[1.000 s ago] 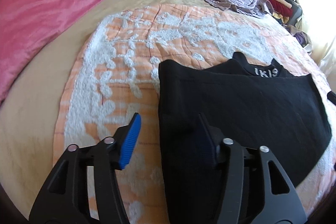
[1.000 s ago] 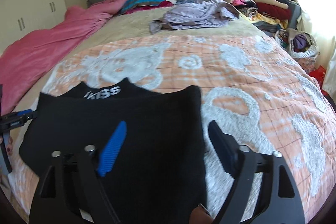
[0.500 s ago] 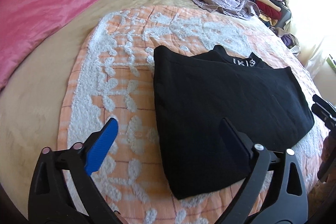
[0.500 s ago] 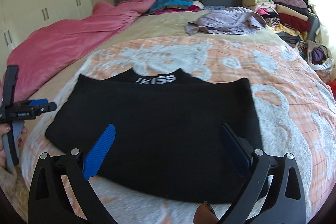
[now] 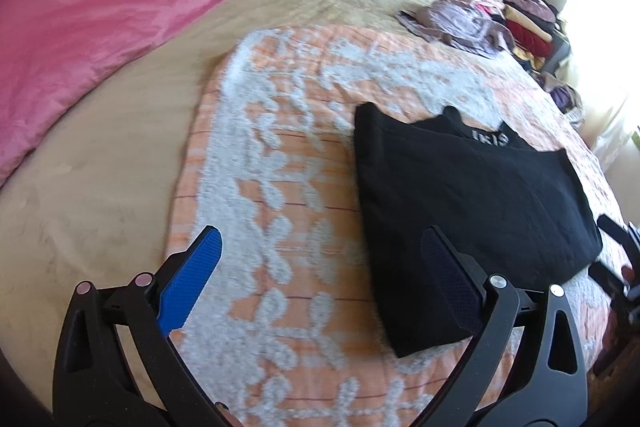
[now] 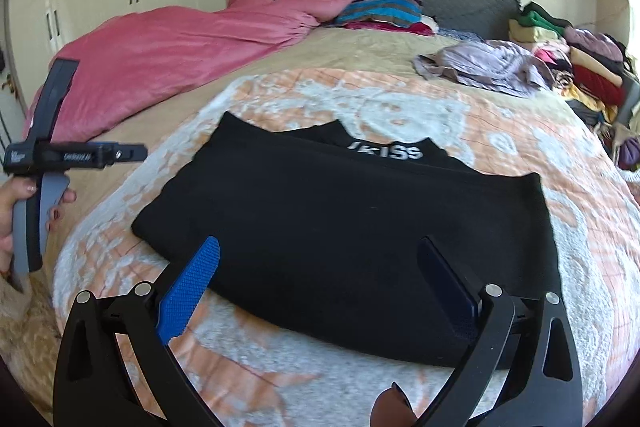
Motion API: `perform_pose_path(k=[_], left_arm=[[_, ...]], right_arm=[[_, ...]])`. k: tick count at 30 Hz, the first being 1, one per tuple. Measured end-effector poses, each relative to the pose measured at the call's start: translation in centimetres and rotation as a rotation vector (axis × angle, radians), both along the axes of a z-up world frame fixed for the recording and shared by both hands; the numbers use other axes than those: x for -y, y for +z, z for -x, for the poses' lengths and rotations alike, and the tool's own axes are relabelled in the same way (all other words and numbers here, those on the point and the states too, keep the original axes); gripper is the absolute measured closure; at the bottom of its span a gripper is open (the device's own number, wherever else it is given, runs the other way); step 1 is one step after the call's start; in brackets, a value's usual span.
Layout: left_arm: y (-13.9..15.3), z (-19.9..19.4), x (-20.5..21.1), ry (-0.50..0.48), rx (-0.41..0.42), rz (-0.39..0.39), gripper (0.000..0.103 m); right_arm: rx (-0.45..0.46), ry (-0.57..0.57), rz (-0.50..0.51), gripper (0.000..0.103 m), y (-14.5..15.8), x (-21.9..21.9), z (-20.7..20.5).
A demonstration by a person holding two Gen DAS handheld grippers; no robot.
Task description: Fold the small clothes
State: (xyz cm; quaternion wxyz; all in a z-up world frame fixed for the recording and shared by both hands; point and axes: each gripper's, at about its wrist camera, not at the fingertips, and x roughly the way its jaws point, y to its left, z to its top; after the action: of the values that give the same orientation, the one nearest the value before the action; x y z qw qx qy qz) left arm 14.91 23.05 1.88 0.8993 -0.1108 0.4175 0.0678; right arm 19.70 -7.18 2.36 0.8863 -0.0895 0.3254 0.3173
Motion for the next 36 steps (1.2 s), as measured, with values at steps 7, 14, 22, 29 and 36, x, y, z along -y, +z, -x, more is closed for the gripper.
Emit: perform_pose_path(k=[7,14,22,29,36], left_arm=[[0.3,0.2,-2.0,0.049,0.003,-0.004,0.010],[0.2,-0.5,-2.7,0.070,-0.009,-0.023,0.010],[-0.6,-2.4,-2.5,0.062,-0.036,-0.028,0.010],[-1.7,-4.3,-1.5,0.042,-0.057,-0.039,0.010],[-2.3,-6.0,-0.8,0.037,-0.064,-0.030,0.010]], right_arm=[[0.014,0.077,0.032,0.005,-0.4,-3.5,1.2],[0.033,0.150,0.077,0.005,-1.1,-7.0,2.6],[0.058,0.211,0.132,0.005,-2.2,-9.8,3.7],[0.085,0.256,0.206,0.005,-3.6,-11.7,4.5],[0.120,0.246,0.292,0.005,-5.5,-13.2,4.6]])
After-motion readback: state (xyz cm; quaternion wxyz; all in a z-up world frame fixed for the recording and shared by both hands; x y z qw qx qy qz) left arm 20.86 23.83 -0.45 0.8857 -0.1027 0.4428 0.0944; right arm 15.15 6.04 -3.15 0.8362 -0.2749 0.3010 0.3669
